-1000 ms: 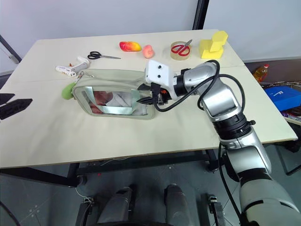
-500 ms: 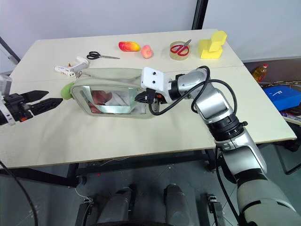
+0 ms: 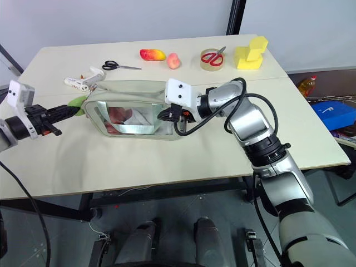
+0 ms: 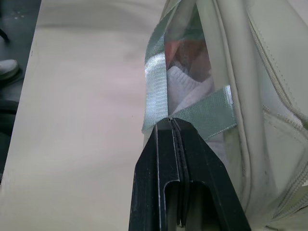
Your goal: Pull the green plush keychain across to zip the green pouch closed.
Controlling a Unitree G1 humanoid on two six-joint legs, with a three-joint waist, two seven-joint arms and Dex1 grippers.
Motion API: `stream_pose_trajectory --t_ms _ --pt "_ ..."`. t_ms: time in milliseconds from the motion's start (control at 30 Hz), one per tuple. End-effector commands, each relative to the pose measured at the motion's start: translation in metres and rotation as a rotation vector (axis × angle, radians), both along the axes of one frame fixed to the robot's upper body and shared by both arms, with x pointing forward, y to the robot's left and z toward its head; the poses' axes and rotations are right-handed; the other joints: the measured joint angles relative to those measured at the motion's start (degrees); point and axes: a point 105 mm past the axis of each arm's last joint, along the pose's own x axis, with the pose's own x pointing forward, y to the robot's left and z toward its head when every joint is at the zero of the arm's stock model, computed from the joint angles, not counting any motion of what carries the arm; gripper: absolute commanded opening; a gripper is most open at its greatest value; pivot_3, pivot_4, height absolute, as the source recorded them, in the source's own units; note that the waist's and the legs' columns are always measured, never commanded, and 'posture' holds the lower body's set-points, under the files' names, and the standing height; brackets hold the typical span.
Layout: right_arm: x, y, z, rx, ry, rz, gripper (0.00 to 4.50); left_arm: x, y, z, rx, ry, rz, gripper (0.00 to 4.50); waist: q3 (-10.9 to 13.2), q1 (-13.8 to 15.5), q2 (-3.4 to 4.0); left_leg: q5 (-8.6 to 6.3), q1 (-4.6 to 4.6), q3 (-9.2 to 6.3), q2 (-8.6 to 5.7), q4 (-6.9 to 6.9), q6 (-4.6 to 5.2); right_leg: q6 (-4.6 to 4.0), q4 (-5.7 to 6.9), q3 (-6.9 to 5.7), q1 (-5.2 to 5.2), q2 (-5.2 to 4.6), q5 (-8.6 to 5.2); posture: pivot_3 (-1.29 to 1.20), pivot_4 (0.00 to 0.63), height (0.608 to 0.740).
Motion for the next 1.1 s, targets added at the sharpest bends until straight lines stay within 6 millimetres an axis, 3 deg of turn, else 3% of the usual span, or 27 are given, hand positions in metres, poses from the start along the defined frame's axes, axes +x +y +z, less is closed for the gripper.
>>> stream_pose_trajectory --t_ms 33,300,400,533,767,867,967,1000,1100 --pt "-0.004 0.000 0.025 0.031 -0.063 0.013 0.00 -0.004 -0.001 0.017 0.037 -0.049 -0.019 0.03 0.0 0.0 0.00 0.00 0.00 0.00 0.00 0.00 0.00 0.00 0.00 0.00 0.00 0.00 0.00 0.00 0.150 0.740" --pt "0.003 -0.012 0.062 0.110 -0.081 -0.049 0.00 -0.004 0.000 0.017 0.052 -0.048 -0.014 0.03 0.0 0.0 0.00 0.00 0.00 0.00 0.00 0.00 0.00 0.00 0.00 0.00 0.00 0.00 0.00 0.00 0.150 0.740" --pt "0.005 -0.016 0.065 0.108 -0.077 -0.061 0.82 -0.004 0.000 0.017 0.059 -0.046 -0.016 0.00 0.0 0.0 0.00 0.00 0.00 0.00 0.00 0.01 0.00 0.00 0.00 0.00 0.00 0.00 0.00 0.00 0.150 0.740" --pt "0.015 -0.017 0.050 0.059 -0.108 -0.089 2.76 -0.002 -0.002 0.017 0.060 -0.046 -0.021 0.00 0.0 0.0 0.00 0.00 0.00 0.00 0.00 0.01 0.00 0.00 0.00 0.00 0.00 0.00 0.00 0.00 0.150 0.740" --pt "0.021 -0.014 0.028 0.009 -0.094 -0.079 2.76 0.001 -0.004 0.017 0.066 -0.047 -0.027 0.00 0.0 -0.1 0.00 0.00 0.00 0.01 0.00 0.01 0.00 0.00 0.02 0.01 -0.01 0.00 0.00 0.00 0.150 0.740" --pt "0.018 -0.012 0.023 -0.005 -0.084 -0.060 1.90 0.001 -0.003 0.017 0.068 -0.048 -0.024 0.00 0.0 0.0 0.00 0.00 0.00 0.01 0.00 0.01 0.00 0.01 0.02 0.00 -0.01 0.01 0.00 0.00 0.150 0.740" --pt "0.018 -0.010 0.024 0.012 -0.072 -0.058 0.32 -0.001 -0.002 0.019 0.072 -0.049 -0.020 0.00 0.0 0.0 0.00 0.00 0.00 0.01 0.00 0.01 0.00 0.01 0.03 0.00 -0.01 0.01 0.00 0.00 0.150 0.740" --pt "0.018 -0.010 0.024 0.015 -0.072 -0.057 0.04 -0.001 -0.001 0.019 0.074 -0.050 -0.018 0.00 0.0 0.0 0.00 0.00 0.00 0.01 0.00 0.01 0.00 0.01 0.03 0.00 -0.01 0.01 0.00 0.00 0.150 0.740" --pt "0.016 -0.008 0.024 0.011 -0.077 -0.044 0.04 -0.004 0.004 0.029 0.070 -0.070 -0.002 0.00 0.0 -0.1 0.00 0.00 0.00 0.01 0.00 0.02 0.00 0.01 0.03 0.00 -0.01 0.01 0.01 0.00 0.150 0.740"
